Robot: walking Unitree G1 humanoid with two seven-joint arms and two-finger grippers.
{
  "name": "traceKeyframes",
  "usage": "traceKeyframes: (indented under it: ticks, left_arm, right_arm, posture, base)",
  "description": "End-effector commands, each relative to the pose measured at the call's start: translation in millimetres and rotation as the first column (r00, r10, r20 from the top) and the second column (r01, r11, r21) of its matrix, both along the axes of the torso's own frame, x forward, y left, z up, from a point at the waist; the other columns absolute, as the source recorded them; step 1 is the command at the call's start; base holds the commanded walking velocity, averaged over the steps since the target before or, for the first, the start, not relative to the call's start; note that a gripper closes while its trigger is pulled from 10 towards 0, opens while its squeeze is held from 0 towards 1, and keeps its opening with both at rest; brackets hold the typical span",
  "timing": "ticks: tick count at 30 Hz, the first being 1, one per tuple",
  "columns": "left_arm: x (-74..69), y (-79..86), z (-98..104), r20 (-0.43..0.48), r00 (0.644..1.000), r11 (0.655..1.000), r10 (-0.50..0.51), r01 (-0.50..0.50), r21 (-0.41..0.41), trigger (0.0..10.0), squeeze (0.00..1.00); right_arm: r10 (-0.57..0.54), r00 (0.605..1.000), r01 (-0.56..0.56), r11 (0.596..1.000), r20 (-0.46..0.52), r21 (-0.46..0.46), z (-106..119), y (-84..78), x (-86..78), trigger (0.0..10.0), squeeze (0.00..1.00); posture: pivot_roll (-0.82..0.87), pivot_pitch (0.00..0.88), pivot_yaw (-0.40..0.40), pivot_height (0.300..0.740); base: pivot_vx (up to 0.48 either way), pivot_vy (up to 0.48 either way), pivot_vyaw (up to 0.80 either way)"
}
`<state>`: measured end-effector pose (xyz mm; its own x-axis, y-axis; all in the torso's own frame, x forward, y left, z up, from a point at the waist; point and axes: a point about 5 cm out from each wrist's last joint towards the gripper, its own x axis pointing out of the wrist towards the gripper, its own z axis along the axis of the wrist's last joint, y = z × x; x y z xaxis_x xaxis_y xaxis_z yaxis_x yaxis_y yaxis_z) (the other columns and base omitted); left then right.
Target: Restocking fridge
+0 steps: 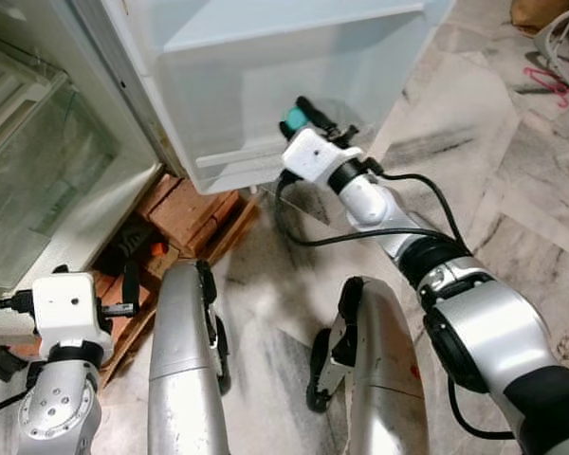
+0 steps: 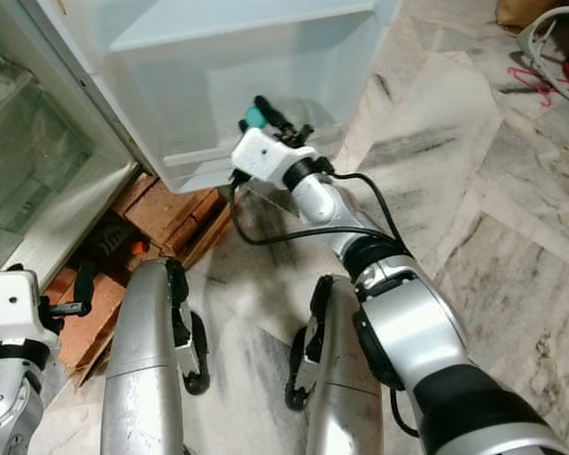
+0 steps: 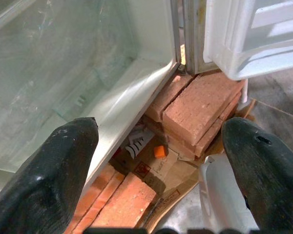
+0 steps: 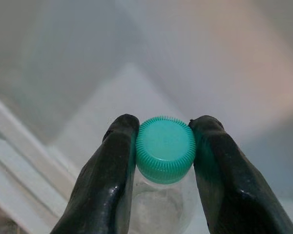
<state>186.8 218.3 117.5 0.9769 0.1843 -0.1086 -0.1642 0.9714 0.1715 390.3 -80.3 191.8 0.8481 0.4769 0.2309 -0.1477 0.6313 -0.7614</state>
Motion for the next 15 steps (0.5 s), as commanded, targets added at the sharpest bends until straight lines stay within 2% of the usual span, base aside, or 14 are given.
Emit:
traceKeyframes:
  ticks: [1,8,9,11,12,13,15]
  left_arm:
    - [-4.6,1.1,-2.9,-0.031,1.0,1.0,0.002,-0.002,0.006,10.0,0.0]
    - [-2.7,2.1,-3.1,-0.034,0.999,1.0,0.0,0.001,0.01,10.0,0.0]
    - [-2.0,2.3,-3.7,-0.036,0.999,1.0,-0.002,0.003,0.013,10.0,0.0]
    - [-1.1,2.3,-4.1,-0.038,0.999,1.0,-0.005,0.005,0.014,10.0,0.0]
    - [-0.9,2.0,-4.3,-0.041,0.999,1.0,-0.006,0.007,0.015,10.0,0.0]
    - [-0.9,2.0,-4.3,-0.041,0.999,1.0,-0.006,0.007,0.015,10.0,0.0]
    - [-1.4,1.0,-5.8,-0.049,0.999,1.0,-0.009,0.01,0.015,10.0,0.0]
  right_arm:
    - [-0.151,0.981,0.151,0.988,-0.118,-0.013,-24.8,-29.1,2.3,10.0,0.0]
    - [-0.236,0.958,0.247,0.968,-0.161,0.053,-18.7,-38.1,8.7,10.0,0.0]
    - [-0.261,0.944,0.282,0.956,-0.2,0.084,-18.8,-42.2,10.5,10.0,0.0]
    - [-0.287,0.927,0.315,0.945,-0.241,0.089,-20.7,-46.1,11.8,10.0,0.0]
    - [-0.312,0.897,0.365,0.922,-0.313,0.128,-25.1,-52.3,12.6,10.0,0.0]
    - [-0.312,0.897,0.365,0.922,-0.313,0.128,-25.1,-52.3,12.6,10.0,0.0]
    - [-0.35,0.833,0.454,0.875,-0.428,0.167,-35.0,-65.5,12.1,10.0,0.0]
  posture:
    - [0.23,0.409,-0.038,0.521]
    - [0.24,0.404,-0.037,0.521]
    - [0.24,0.401,-0.037,0.521]
    - [0.24,0.4,-0.038,0.521]
    - [0.24,0.399,-0.039,0.521]
    - [0.24,0.399,-0.039,0.521]
    - [0.24,0.397,-0.041,0.521]
  base:
    - [0.0,0.0,0.0]
    - [0.0,0.0,0.0]
    - [0.0,0.0,0.0]
    - [0.0,0.0,0.0]
    - [0.0,0.0,0.0]
    - [0.0,0.0,0.0]
    - [0.0,0.0,0.0]
